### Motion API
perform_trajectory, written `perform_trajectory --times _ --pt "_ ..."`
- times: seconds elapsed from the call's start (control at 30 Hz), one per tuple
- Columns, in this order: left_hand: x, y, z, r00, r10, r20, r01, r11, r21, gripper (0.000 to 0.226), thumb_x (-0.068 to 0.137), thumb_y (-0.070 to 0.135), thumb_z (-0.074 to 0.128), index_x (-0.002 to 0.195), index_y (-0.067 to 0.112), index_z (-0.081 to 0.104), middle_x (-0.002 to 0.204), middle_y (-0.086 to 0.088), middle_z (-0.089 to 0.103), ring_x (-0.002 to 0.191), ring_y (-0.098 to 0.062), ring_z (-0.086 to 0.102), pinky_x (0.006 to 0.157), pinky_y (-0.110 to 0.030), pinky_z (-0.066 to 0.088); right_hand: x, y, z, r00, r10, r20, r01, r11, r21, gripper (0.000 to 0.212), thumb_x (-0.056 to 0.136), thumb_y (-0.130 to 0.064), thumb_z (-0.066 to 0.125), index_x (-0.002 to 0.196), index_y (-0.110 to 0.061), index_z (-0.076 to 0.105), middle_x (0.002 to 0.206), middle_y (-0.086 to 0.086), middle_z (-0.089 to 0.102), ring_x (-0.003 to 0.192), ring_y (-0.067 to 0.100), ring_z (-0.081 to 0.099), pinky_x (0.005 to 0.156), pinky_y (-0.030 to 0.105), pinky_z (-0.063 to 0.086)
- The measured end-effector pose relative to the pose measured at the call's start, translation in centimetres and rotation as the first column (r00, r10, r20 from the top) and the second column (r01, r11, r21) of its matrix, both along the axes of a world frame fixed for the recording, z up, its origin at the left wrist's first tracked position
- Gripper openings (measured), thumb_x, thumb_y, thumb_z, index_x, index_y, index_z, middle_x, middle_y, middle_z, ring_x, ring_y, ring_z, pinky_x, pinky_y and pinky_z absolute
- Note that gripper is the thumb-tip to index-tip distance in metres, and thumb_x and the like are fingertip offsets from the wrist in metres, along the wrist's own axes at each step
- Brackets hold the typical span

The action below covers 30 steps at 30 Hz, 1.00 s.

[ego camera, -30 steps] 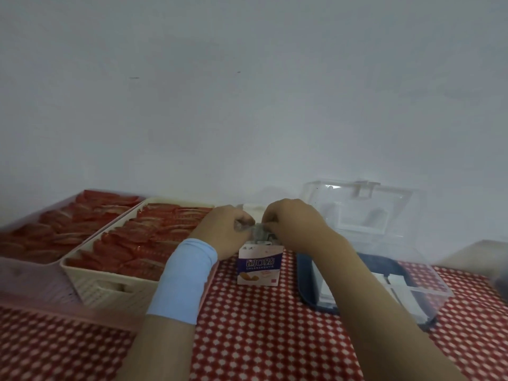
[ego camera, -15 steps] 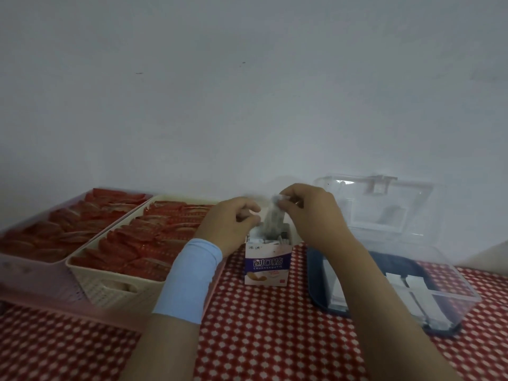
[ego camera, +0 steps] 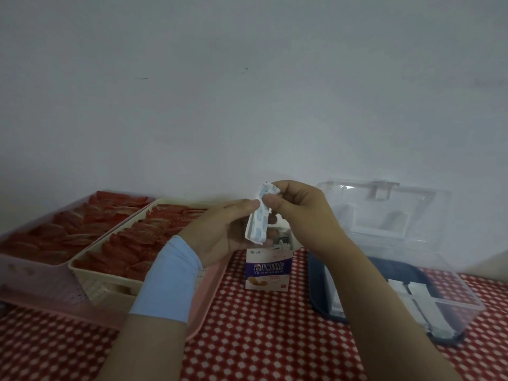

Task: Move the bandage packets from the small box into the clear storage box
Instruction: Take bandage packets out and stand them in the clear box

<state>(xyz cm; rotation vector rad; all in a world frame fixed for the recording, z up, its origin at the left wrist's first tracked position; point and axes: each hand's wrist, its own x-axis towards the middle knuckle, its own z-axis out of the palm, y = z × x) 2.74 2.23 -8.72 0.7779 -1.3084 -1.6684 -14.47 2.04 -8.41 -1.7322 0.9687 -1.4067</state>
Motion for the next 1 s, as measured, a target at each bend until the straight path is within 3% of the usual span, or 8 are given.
perform_trajectory --times 0.07,0.17,0.23,0.3,0.4,0.63,0.77,1.0 --pt "0.0 0.0 -0.1 0.998 -0.051 -0.033 0.051 0.999 -0.013 0.051 0.084 0.023 0.060 0.124 -0.009 0.056 0.103 -0.018 0.073 0.088 -0.030 0.073 0.073 -0.038 0.061 0.4 0.2 0.0 0.999 0.027 0.034 -0.028 0.999 0.018 0.010 0.096 -0.007 0.063 0.095 -0.011 0.072 0.074 -0.005 0.072 0.066 0.005 0.065 0.064 0.018 0.052" --pt "0.0 -0.3 -0.1 1.000 0.015 -0.005 -0.015 0.999 -0.040 0.037 0.081 0.020 0.066 0.109 -0.003 0.059 0.097 -0.016 0.074 0.082 -0.026 0.074 0.066 -0.032 0.059 0.6 0.0 -0.1 0.999 0.020 0.040 -0.021 0.999 0.032 0.010 0.097 -0.010 0.062 0.097 -0.012 0.071 0.077 -0.002 0.072 0.068 0.006 0.067 0.062 0.017 0.052" --pt "0.1 -0.6 0.0 0.987 0.131 0.094 -0.124 0.989 -0.077 0.023 0.086 0.018 0.069 0.097 0.000 0.061 0.098 -0.018 0.074 0.082 -0.026 0.074 0.067 -0.032 0.060 0.5 -0.7 -0.9 0.991 -0.093 -0.101 0.095 0.995 0.017 0.013 0.099 -0.019 0.060 0.106 -0.019 0.071 0.085 -0.003 0.073 0.075 0.004 0.067 0.070 0.021 0.055" --pt "0.3 -1.0 0.0 0.936 0.314 0.158 -0.295 0.946 -0.132 0.017 0.088 0.014 0.072 0.089 0.001 0.062 0.094 -0.021 0.074 0.077 -0.024 0.074 0.069 -0.034 0.061 0.1 -1.4 -1.7 0.895 -0.240 -0.376 0.239 0.970 -0.048 0.018 0.100 -0.027 0.057 0.113 -0.029 0.070 0.099 -0.011 0.071 0.085 0.001 0.063 0.080 0.025 0.053" --pt "1.0 -1.7 0.0 0.829 0.532 0.174 -0.493 0.841 -0.223 0.017 0.085 0.012 0.077 0.081 0.003 0.062 0.076 -0.013 0.072 0.069 -0.024 0.073 0.068 -0.035 0.063 0.2 -1.5 -2.2 0.645 -0.291 -0.707 0.280 0.950 -0.136 0.021 0.098 -0.026 0.059 0.113 -0.033 0.073 0.111 -0.015 0.069 0.091 0.002 0.061 0.083 0.025 0.052" --pt "1.0 -2.2 -0.4 0.788 0.592 0.166 -0.536 0.794 -0.287 0.020 0.081 0.014 0.080 0.073 0.007 0.063 0.075 -0.014 0.071 0.085 -0.038 0.074 0.078 -0.050 0.061 1.5 -1.5 -1.6 0.416 -0.249 -0.875 0.258 0.955 -0.149 0.018 0.096 -0.034 0.061 0.103 -0.039 0.076 0.103 -0.012 0.072 0.091 0.011 0.064 0.081 0.034 0.058" --pt "0.9 -2.4 -0.7 0.768 0.607 0.202 -0.533 0.782 -0.323 0.020 0.080 0.016 0.081 0.073 0.007 0.065 0.074 -0.013 0.071 0.085 -0.037 0.074 0.078 -0.052 0.061 1.1 -1.4 -1.8 0.461 -0.283 -0.841 0.265 0.948 -0.174 0.017 0.099 -0.029 0.055 0.103 -0.033 0.071 0.104 -0.011 0.071 0.091 0.012 0.064 0.077 0.031 0.055" --pt "0.8 -2.3 -0.7 0.730 0.642 0.235 -0.537 0.751 -0.385 0.019 0.081 0.020 0.080 0.075 0.009 0.066 0.071 -0.006 0.073 0.074 -0.026 0.072 0.077 -0.049 0.061 0.4 -1.7 -1.8 0.688 -0.267 -0.674 0.245 0.961 -0.130 0.022 0.100 -0.024 0.058 0.120 -0.025 0.068 0.110 -0.007 0.071 0.089 0.004 0.060 0.082 0.022 0.051"
